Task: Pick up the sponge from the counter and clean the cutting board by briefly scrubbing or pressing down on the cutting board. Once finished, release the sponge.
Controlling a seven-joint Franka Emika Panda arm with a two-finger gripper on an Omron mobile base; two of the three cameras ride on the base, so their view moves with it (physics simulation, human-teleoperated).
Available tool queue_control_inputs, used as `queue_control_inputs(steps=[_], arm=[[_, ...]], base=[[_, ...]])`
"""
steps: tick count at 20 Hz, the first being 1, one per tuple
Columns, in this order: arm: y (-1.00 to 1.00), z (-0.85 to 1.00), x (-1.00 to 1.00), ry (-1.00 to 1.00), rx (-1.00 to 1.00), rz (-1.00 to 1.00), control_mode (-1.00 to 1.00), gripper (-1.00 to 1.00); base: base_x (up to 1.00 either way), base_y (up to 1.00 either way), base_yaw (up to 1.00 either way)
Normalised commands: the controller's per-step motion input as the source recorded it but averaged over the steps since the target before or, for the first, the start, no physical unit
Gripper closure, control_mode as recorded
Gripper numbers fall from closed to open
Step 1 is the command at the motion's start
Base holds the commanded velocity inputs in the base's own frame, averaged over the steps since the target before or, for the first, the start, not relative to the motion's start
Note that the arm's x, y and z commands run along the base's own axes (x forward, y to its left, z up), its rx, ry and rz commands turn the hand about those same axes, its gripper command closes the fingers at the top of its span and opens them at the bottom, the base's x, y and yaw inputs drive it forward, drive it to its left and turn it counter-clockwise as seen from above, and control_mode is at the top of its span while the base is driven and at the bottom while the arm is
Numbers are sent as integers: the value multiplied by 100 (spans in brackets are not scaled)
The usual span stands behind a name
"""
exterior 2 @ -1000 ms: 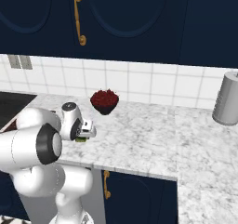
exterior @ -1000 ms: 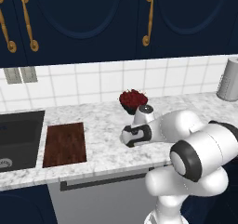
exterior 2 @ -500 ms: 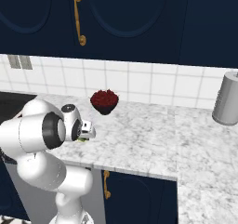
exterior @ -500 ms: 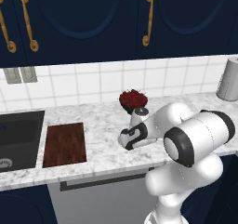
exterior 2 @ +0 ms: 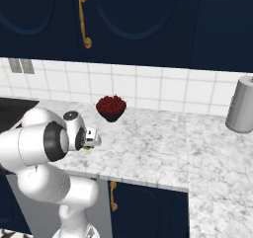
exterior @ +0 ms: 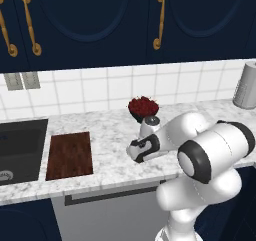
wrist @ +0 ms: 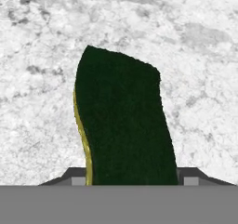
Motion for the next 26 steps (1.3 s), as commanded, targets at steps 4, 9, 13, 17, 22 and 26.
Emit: queue_control_inputs(steps=[4, 9, 13, 17, 22, 26], arm=[[17, 13, -14, -15, -9, 0, -100, 100], [82, 38, 0, -7, -27, 8, -100, 100], [100, 84, 12, 5, -3, 21, -100, 100], [83, 90, 50, 29, 21, 38, -100, 100], [82, 9, 46, 14, -6, 22, -100, 100], [86, -64, 50, -5, -37, 0, -100, 100]], base=[[0, 0, 0], [0, 0, 0], [0, 0, 0], [0, 0, 0], [0, 0, 0], [0, 0, 0]])
